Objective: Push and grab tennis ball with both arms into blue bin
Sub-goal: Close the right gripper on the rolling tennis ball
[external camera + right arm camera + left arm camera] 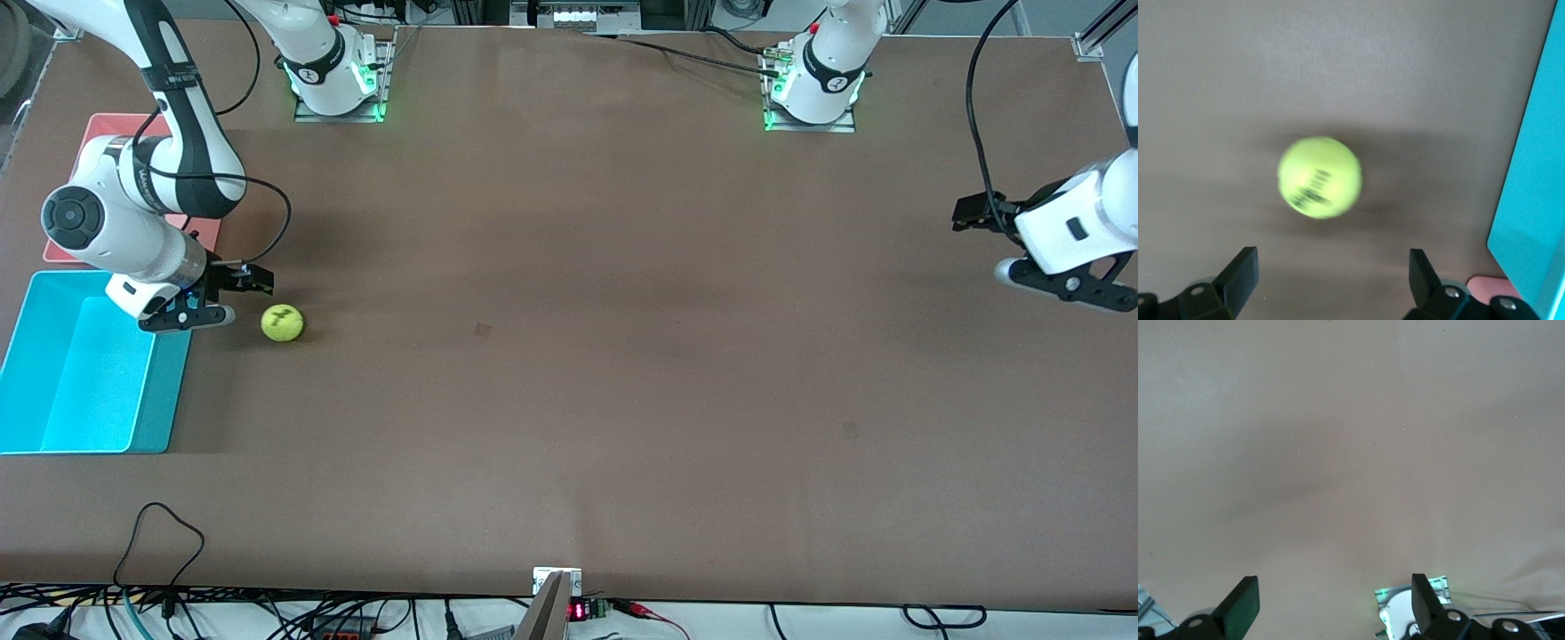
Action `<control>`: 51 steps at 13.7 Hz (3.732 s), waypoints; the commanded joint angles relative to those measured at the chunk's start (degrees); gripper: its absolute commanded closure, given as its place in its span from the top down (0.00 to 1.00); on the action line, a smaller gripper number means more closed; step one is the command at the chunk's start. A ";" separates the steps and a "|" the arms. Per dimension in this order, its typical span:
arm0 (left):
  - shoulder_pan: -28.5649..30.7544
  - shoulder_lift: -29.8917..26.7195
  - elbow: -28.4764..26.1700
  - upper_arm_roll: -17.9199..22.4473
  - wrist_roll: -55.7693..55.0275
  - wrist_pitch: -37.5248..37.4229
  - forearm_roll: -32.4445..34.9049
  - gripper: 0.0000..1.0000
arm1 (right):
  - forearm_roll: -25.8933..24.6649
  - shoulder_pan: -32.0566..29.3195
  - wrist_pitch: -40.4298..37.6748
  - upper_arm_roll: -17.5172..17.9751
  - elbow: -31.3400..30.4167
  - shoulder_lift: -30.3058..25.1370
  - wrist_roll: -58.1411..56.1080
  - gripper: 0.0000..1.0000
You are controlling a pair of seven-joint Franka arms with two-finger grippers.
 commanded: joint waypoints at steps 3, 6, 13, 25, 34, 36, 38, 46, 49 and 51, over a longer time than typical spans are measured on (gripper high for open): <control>-4.40 -4.67 2.18 6.83 -3.62 -0.97 -6.78 1.00 | -0.09 -0.69 0.81 0.50 2.75 2.89 -0.89 1.00; -16.72 -7.83 -0.27 23.19 -3.98 4.55 -9.06 1.00 | -0.44 -2.26 2.91 0.50 3.37 4.65 -2.19 1.00; -25.27 -14.52 -10.82 29.81 -9.87 16.25 -8.62 1.00 | -1.32 -4.29 5.21 0.33 3.89 5.97 -7.82 1.00; -25.45 -13.64 -9.95 25.85 -9.96 15.47 -8.88 1.00 | -7.56 -8.42 5.21 0.42 4.16 6.67 -60.53 1.00; -25.18 -13.47 -9.69 25.86 -10.05 15.12 -8.80 1.00 | -8.96 -9.47 12.59 0.42 3.81 11.59 -72.07 1.00; -25.09 -13.47 -9.78 25.86 -9.96 15.21 -8.63 1.00 | -9.05 -9.83 13.21 0.42 3.72 11.95 -72.69 1.00; -25.09 -13.47 -9.78 25.86 -9.87 15.03 -8.62 1.00 | -9.05 -10.26 13.38 0.42 3.63 12.39 -72.69 1.00; -25.18 -13.64 -9.69 25.42 -9.87 14.77 -8.36 1.00 | -8.97 -11.50 15.14 0.42 3.11 14.23 -72.43 1.00; -25.18 -13.56 -9.69 25.50 -9.87 14.94 -8.36 1.00 | -8.79 -11.41 15.14 0.42 3.19 14.06 -71.91 0.45; -25.27 -13.56 -9.69 25.42 -9.87 15.12 -8.36 1.00 | -8.44 -11.32 15.14 0.42 3.28 13.88 -71.55 0.14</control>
